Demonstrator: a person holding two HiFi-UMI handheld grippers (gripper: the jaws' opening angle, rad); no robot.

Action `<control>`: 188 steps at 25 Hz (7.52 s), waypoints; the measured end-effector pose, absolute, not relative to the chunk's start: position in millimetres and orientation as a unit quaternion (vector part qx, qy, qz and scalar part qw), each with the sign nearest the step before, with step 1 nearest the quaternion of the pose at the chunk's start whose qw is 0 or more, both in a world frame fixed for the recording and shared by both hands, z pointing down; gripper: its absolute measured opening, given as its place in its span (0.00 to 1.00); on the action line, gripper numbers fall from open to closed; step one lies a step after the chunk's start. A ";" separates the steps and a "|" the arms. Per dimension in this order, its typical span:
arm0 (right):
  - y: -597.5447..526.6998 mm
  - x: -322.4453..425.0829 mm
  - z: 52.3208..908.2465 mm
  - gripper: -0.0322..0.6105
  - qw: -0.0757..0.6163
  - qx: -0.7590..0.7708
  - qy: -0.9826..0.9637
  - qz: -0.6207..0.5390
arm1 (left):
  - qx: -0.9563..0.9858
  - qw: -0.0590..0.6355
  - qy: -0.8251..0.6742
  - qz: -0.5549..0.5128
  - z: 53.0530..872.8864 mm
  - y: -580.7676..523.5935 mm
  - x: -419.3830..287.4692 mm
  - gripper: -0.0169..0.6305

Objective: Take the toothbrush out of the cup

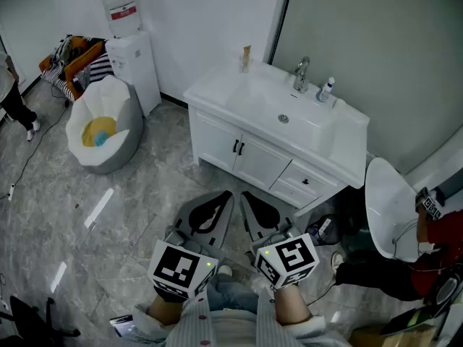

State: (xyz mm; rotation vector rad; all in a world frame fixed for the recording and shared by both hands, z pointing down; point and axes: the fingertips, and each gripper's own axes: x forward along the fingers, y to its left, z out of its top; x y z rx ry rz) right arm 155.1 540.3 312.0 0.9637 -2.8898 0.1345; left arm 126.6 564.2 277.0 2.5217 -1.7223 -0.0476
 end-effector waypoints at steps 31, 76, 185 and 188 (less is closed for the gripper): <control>387.0 113.5 329.5 0.07 0.040 0.318 -0.944 0.071 | 0.815 0.033 -0.578 -0.009 289.7 411.8 61.2 0.05; 65.5 -13.0 359.3 0.07 0.052 0.381 -0.917 0.104 | 0.821 0.048 -0.569 0.000 308.8 109.9 -106.9 0.05; -255.9 42.2 468.5 0.07 0.108 0.465 -0.838 0.264 | 0.875 0.113 -0.437 0.173 472.7 -268.9 -23.6 0.33; -257.0 42.5 472.2 0.07 0.108 0.465 -0.837 0.269 | 0.877 0.114 -0.432 0.177 478.8 -273.0 -20.7 0.37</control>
